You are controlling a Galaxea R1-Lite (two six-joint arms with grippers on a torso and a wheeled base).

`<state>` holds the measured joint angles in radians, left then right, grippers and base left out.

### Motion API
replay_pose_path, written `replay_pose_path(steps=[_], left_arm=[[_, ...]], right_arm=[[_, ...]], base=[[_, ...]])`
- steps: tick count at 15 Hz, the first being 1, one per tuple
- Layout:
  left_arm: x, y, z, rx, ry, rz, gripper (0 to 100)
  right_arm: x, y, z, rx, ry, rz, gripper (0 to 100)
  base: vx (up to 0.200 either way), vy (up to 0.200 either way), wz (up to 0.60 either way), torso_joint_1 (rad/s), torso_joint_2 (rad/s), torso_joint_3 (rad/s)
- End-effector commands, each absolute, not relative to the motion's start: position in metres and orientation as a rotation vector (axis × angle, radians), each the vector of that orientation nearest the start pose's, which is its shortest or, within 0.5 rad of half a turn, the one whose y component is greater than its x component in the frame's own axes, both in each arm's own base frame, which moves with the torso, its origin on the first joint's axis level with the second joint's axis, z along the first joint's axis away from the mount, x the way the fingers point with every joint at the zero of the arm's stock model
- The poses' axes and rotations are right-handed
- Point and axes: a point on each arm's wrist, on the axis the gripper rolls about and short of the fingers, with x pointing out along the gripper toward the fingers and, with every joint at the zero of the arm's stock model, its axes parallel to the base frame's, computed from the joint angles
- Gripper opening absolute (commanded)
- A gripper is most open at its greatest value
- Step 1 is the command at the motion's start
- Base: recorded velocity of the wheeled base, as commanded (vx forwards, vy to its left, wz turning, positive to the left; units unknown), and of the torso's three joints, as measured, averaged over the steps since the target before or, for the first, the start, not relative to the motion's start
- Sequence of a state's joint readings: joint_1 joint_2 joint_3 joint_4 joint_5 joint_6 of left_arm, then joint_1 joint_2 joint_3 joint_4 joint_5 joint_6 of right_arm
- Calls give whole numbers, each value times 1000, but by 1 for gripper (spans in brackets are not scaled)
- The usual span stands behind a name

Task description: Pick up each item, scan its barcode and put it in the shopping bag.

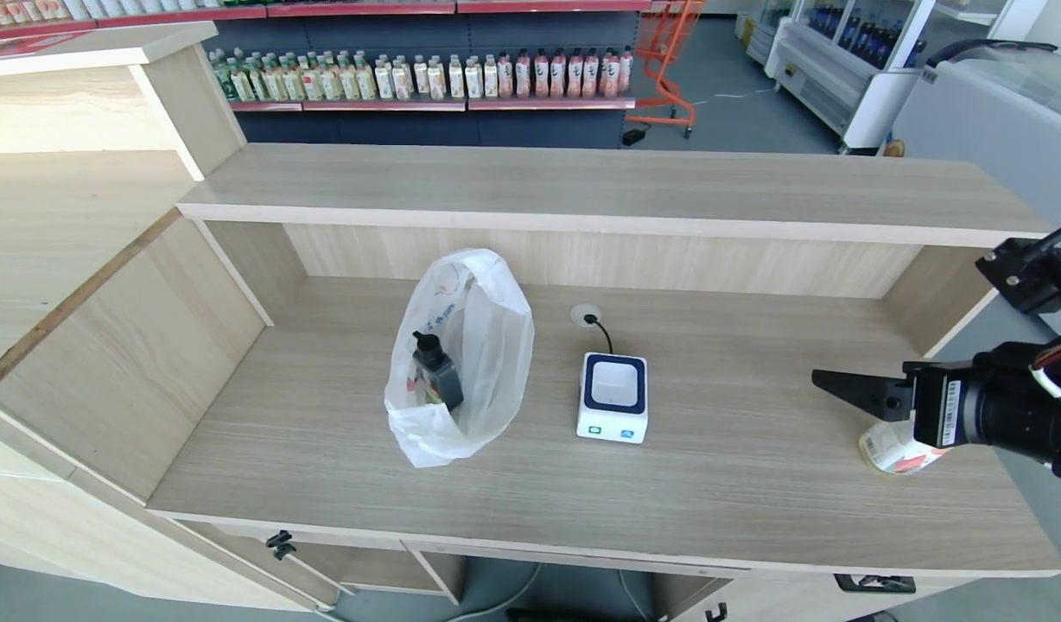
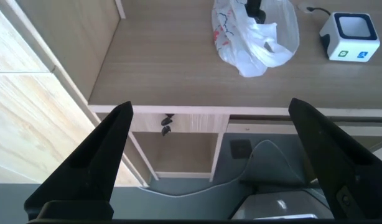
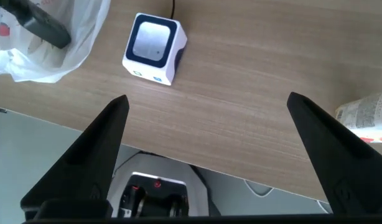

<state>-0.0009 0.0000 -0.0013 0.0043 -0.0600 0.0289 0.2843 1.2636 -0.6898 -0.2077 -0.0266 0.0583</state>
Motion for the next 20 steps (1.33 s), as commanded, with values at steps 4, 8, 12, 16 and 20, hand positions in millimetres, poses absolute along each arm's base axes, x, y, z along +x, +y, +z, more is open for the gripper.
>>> replay_pose_path(steps=[4,8,12,16,20], left_arm=[[-23,-1,75,29,4,-61,100],[-23,-1,75,29,4,-61,100],[-23,-1,75,29,4,-61,100],[-23,-1,75,27,4,-61,100],[-23,-1,75,27,4,-61,100]], right_arm=[[187,50,206,-21,431,169,100],[180,36,191,-56,572,39,100],[171,28,177,-108,718,-58,100],[170,27,164,-121,791,-67,100],[177,27,147,-130,871,-72,100]], base=[[0,-200,0,0,1,4],[0,-200,0,2,5,2],[0,-200,0,1,2,2],[0,0,0,0,0,0],[0,0,0,0,0,0]])
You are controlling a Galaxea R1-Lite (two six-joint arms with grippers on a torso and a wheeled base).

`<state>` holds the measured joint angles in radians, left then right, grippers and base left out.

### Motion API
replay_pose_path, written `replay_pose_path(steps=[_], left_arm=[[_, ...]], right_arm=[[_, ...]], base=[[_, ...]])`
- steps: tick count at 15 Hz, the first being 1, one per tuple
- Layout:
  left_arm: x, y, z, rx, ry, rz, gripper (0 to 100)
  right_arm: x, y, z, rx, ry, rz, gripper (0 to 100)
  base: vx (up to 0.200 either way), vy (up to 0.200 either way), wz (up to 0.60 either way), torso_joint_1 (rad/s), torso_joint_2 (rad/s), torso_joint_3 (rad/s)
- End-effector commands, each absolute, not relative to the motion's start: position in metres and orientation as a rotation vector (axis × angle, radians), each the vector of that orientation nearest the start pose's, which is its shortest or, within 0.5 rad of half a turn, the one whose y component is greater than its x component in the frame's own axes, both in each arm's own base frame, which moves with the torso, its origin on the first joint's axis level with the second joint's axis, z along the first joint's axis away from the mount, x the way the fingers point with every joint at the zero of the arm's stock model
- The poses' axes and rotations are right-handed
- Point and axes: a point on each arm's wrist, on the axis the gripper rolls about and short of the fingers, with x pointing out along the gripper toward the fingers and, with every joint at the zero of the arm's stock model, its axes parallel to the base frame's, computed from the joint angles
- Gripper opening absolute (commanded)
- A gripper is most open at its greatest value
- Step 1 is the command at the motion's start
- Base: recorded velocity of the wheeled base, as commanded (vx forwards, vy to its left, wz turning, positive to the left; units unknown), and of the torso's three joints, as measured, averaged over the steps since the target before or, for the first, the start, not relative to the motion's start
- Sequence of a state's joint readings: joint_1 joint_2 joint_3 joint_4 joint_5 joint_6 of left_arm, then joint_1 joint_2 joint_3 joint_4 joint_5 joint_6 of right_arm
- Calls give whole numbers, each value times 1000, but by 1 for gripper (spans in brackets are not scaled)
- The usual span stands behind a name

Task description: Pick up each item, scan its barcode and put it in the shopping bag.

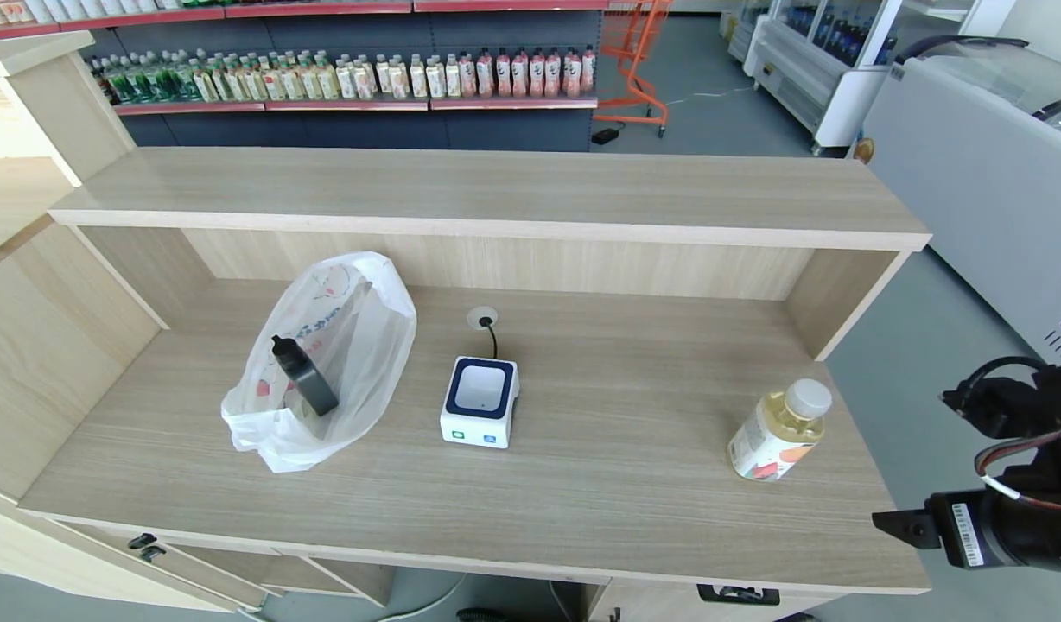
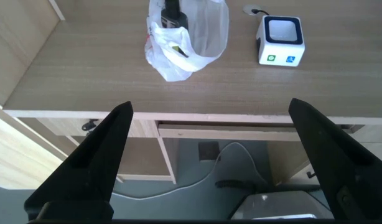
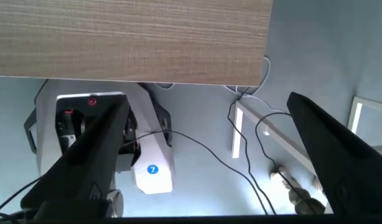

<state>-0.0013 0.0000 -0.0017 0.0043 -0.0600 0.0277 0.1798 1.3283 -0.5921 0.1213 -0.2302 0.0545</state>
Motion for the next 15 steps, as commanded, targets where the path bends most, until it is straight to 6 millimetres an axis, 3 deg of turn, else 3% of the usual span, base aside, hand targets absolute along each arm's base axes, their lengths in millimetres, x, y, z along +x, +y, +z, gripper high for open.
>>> replay_pose_path(steps=[1,4,9,15], left_arm=[[-23,-1,75,27,4,-60,100],[-23,-1,75,27,4,-61,100],[-23,-1,75,27,4,-61,100],[-23,-1,75,27,4,-60,100]], right_arm=[[183,28,143,-135,878,-71,100],[208,35,134,-122,799,-58,100],[222,39,109,-106,769,-18,100],[260,46,78,-173,658,49,100]], base=[[0,0,0,0,0,0],[0,0,0,0,0,0],[0,0,0,0,0,0],[0,0,0,0,0,0]])
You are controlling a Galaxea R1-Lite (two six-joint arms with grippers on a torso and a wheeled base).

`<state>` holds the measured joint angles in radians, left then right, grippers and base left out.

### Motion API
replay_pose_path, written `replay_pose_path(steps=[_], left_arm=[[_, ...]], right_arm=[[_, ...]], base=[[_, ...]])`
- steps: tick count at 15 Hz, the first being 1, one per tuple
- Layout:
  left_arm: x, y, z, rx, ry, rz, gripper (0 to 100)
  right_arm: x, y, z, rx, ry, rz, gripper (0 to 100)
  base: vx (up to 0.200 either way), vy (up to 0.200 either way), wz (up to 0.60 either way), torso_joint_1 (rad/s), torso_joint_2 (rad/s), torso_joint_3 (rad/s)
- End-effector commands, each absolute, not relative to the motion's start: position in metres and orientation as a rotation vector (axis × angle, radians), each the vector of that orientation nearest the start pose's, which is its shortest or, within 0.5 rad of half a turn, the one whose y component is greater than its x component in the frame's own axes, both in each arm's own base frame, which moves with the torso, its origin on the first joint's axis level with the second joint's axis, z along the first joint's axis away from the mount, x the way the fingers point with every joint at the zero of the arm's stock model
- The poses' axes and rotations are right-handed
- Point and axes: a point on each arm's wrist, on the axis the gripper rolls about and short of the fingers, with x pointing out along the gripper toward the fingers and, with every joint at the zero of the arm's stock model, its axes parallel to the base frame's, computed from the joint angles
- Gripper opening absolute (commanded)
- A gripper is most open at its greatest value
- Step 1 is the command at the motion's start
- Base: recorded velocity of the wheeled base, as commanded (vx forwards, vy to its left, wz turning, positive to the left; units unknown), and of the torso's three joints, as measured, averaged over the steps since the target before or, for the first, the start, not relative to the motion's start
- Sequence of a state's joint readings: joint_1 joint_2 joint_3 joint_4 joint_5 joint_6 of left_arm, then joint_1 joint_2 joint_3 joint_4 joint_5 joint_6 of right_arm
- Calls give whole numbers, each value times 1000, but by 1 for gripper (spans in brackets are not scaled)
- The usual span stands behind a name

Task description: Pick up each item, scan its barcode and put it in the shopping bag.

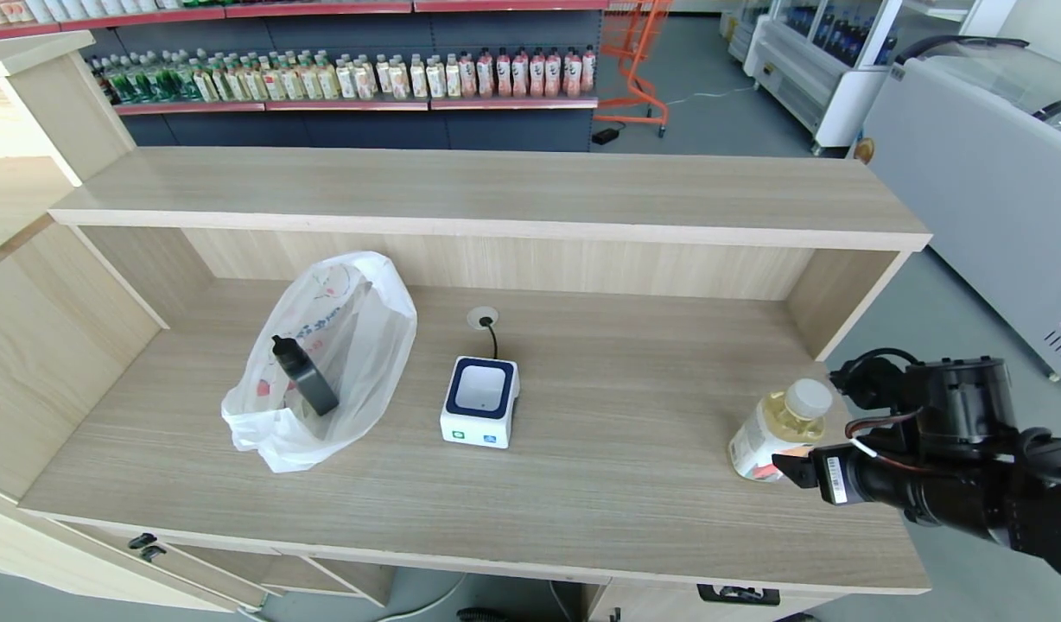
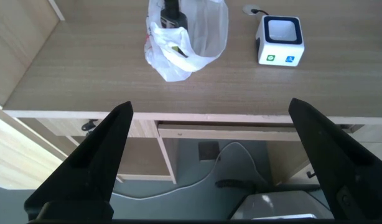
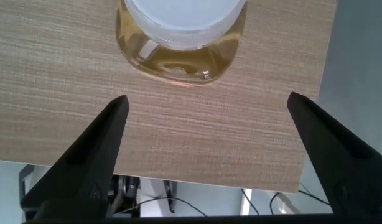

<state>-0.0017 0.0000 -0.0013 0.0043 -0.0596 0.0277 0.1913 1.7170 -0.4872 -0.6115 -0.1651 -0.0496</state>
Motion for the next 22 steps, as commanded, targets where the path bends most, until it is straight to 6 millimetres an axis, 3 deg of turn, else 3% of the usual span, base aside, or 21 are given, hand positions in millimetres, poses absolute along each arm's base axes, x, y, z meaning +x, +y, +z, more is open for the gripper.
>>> replay_pose_path(steps=[1,14,22], left_arm=[[-23,-1,75,27,4,-61,100],[-23,-1,75,29,4,-61,100],[-23,-1,75,27,4,-61,100]], right_arm=[[264,47,74,-171,649,49,100],[302,79,37,-134,453,162,100],[317,91,38,-106,311,224,100]], base=[[0,0,0,0,0,0],[0,0,0,0,0,0],[0,0,0,0,0,0]])
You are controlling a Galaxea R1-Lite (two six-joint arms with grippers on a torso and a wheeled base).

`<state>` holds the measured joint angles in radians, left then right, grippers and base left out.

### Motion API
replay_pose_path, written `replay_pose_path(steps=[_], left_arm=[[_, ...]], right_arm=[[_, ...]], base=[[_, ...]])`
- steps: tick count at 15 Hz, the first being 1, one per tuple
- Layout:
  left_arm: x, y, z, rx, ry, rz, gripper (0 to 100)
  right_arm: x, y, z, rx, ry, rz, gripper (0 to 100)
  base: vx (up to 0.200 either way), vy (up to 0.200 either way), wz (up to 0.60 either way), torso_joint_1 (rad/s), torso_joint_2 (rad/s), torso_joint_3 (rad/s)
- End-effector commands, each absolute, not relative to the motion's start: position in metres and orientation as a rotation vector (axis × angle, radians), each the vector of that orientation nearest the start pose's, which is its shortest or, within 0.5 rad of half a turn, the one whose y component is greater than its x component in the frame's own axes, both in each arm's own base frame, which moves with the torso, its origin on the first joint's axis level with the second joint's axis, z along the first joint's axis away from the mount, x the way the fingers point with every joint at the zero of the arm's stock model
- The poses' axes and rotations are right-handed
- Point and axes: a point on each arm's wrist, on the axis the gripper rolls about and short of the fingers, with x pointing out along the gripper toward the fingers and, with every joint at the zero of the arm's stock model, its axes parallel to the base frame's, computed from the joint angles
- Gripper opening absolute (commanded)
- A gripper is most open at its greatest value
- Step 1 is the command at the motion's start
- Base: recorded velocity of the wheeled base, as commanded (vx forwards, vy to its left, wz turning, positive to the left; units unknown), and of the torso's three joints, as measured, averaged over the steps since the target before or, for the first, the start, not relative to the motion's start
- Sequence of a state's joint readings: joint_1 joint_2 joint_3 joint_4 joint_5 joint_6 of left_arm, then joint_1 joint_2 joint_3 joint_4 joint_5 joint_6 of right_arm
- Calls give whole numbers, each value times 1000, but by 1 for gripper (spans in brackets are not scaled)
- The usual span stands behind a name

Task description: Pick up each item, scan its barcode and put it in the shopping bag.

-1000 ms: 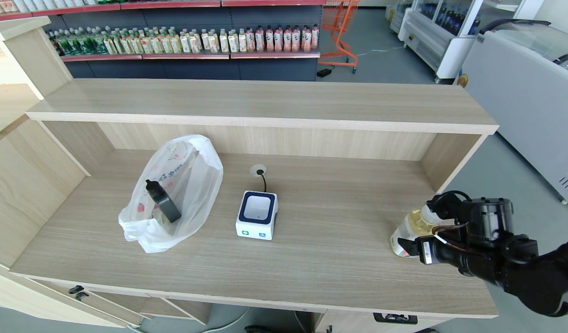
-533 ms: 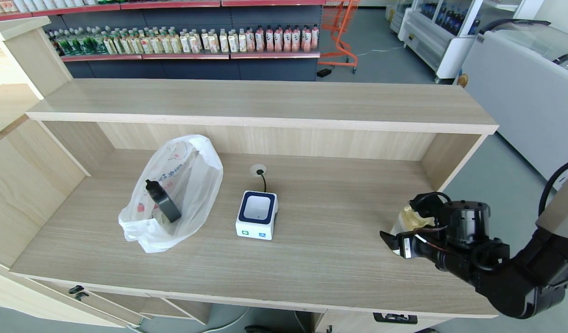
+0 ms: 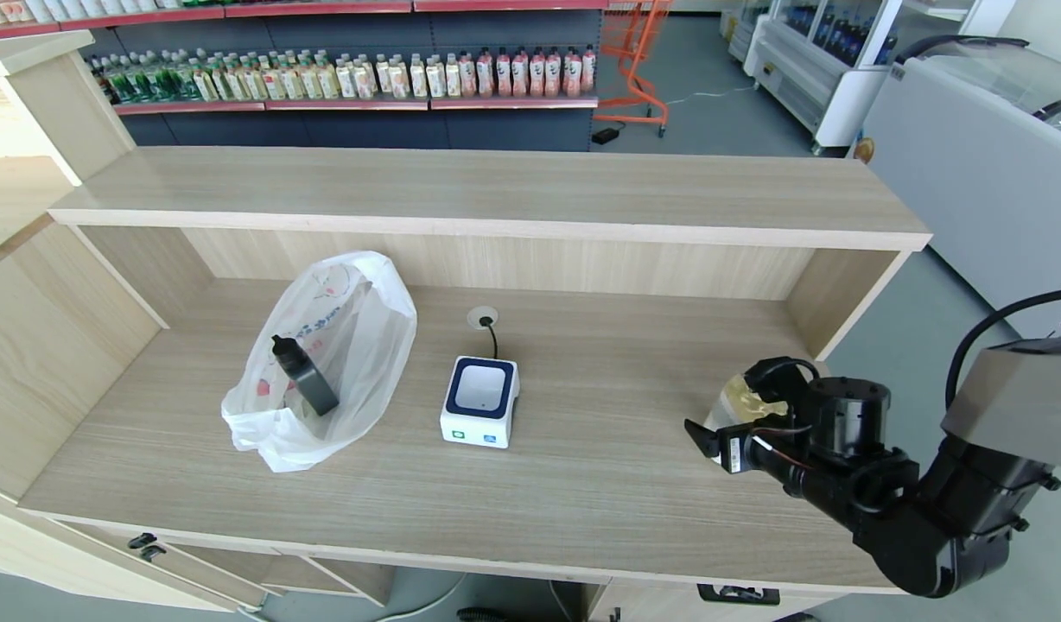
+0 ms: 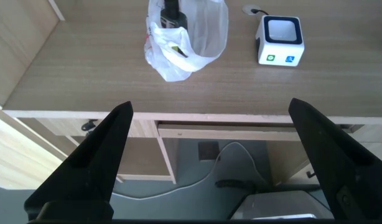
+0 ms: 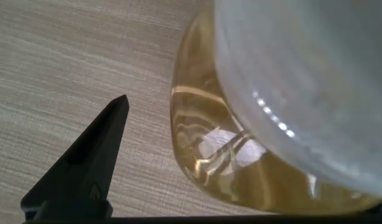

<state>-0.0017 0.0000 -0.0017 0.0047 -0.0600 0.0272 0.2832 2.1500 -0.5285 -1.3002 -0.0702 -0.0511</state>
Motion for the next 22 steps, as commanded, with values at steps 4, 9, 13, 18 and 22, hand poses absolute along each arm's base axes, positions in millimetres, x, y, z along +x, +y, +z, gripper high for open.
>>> replay_pose_path(steps=[4,9,13,18,22], left_arm=[[-23,-1,75,27,4,-61,100],[-23,-1,75,27,4,-61,100],[-23,-1,75,27,4,-61,100],[-23,-1,75,27,4,-61,100],[-23,-1,75,27,5,-61,100]], right_arm=[[321,93,38,-117,285,237,0],[323,94,32,-202,237,252,0],[322,95,44,-193,191,255,0],[290,84,150,-1,155,533,0],[244,102,205,228,199,958,0]], base=[[0,0,0,0,0,0],[0,0,0,0,0,0],[0,0,0,0,0,0],[0,0,0,0,0,0],[0,0,0,0,0,0]])
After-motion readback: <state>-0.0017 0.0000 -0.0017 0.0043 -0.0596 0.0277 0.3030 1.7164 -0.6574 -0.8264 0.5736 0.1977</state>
